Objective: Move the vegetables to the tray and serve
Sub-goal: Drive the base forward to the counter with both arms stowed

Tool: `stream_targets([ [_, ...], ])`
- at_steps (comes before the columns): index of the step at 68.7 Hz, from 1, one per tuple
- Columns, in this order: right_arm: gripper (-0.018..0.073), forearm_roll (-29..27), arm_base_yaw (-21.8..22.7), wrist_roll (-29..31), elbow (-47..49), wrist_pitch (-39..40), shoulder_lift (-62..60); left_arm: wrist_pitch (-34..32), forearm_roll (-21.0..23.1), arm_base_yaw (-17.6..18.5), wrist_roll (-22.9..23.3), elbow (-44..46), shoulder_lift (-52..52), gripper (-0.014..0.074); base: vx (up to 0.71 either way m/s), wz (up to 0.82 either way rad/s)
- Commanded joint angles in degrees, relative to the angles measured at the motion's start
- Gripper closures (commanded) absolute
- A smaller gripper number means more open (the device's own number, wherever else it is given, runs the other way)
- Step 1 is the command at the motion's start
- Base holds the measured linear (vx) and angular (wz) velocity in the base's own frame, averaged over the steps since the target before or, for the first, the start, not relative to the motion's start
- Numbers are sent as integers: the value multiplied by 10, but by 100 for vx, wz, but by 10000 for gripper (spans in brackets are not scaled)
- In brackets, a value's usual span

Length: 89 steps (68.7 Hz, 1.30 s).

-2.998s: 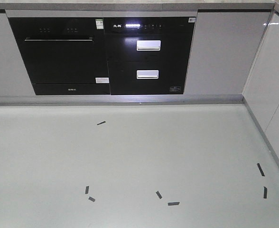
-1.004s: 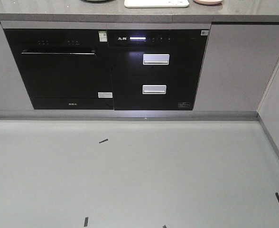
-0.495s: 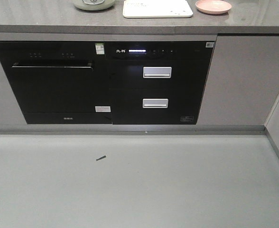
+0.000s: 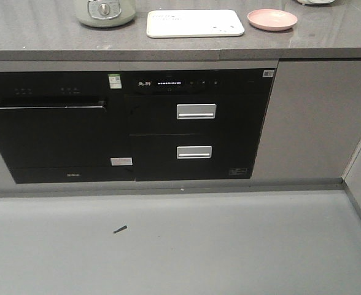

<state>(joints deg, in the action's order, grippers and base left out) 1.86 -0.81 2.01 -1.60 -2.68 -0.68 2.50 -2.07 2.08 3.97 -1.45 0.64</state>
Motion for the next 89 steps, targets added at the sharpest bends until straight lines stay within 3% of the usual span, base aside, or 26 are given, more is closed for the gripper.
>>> stream_targets([
  [1,565,4,3,6,-9,44,-3,-42,5,1,2,-16,8,602,25,-11],
  [89,565,4,3,6,-9,44,-3,-42,5,1,2,-16,8,602,24,-7],
])
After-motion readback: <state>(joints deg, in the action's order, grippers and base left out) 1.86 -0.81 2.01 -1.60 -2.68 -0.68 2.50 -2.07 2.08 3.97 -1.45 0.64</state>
